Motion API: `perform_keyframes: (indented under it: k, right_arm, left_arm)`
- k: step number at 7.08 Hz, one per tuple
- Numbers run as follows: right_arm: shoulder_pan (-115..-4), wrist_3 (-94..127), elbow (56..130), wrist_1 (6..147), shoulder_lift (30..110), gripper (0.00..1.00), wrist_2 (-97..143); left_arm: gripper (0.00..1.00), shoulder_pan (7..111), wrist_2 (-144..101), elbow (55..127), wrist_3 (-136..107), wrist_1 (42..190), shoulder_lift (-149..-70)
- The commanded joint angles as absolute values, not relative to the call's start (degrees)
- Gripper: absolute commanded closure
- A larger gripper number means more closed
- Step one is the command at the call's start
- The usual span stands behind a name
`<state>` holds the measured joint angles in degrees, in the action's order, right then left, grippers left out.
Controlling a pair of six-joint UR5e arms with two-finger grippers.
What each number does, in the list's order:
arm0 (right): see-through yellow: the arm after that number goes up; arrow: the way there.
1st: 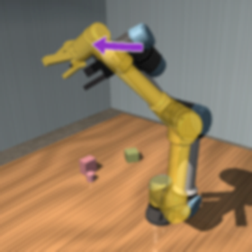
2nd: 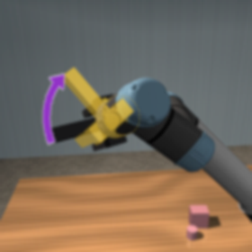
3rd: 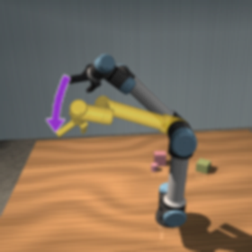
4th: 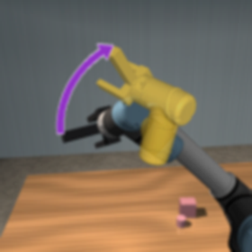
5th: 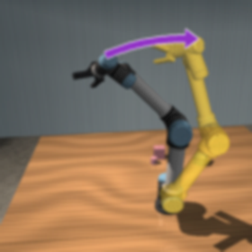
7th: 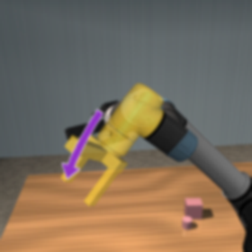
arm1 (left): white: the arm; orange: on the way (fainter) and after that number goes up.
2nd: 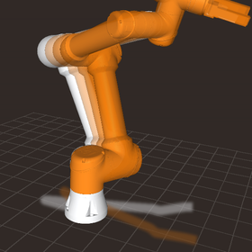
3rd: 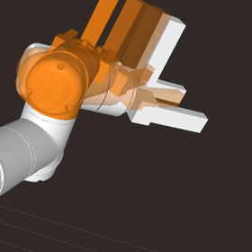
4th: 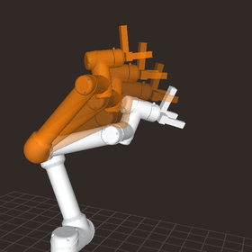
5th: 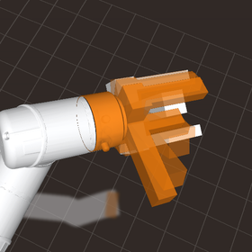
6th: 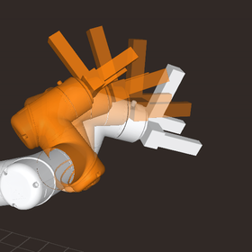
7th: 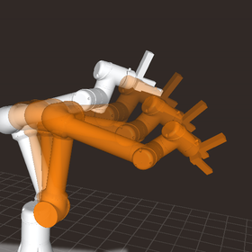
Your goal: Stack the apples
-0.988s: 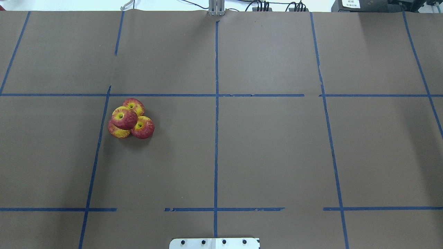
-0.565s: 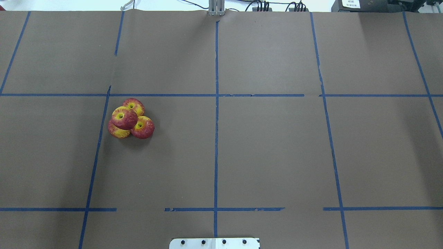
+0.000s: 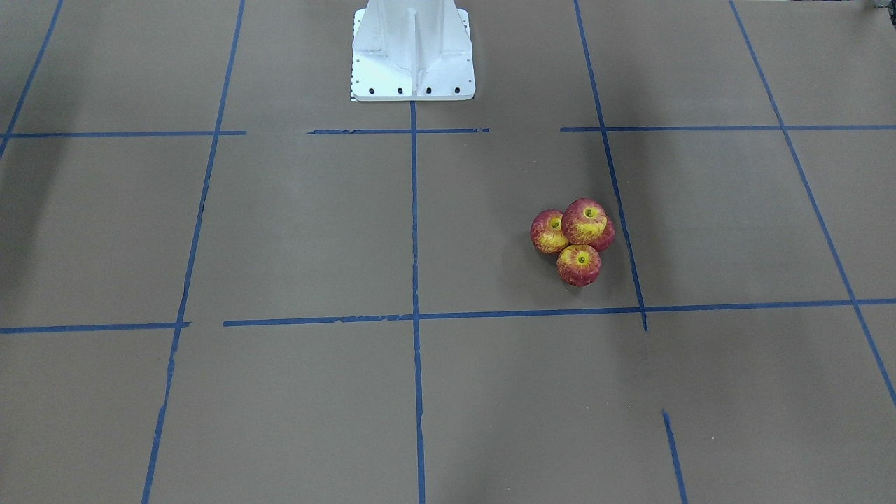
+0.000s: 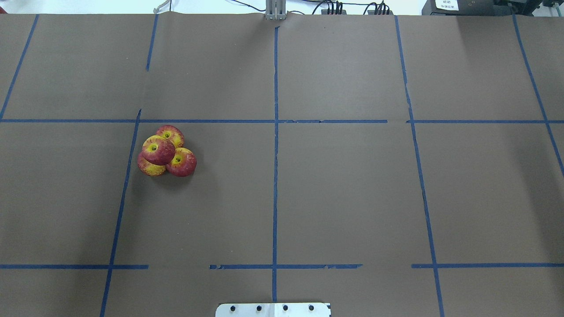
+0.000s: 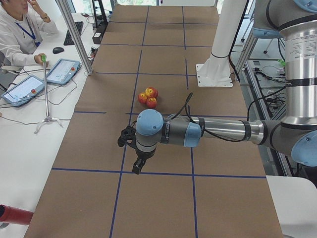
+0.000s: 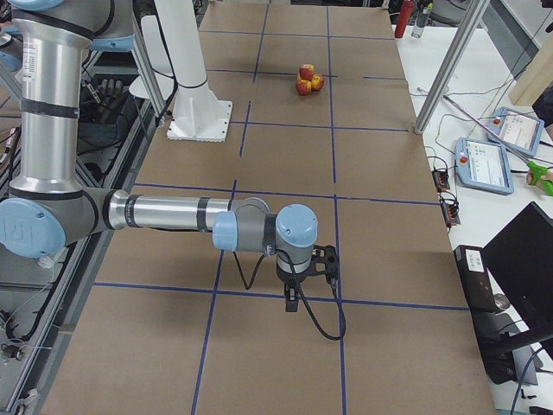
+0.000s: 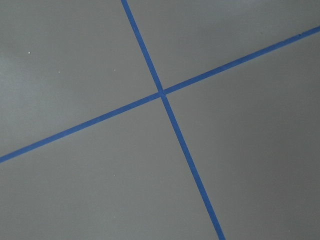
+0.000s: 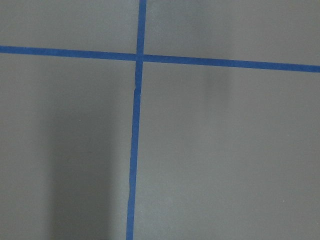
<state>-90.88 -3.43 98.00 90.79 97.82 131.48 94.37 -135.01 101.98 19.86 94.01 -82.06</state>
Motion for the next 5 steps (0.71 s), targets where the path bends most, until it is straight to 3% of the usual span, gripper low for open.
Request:
perform_keyframes:
  k: [1,5]
  right_arm:
    - [-90.88,-3.43,98.00,90.79,97.82,0.00,131.48]
    - [-90.88,-3.34,98.00,90.79,97.82,0.00,131.48]
  left_arm:
    - [0.00,94.31,-134.91,102.04,19.86,93.87,-81.83]
    - [0.00,94.13,-134.83,101.95,19.86,94.04,-81.83]
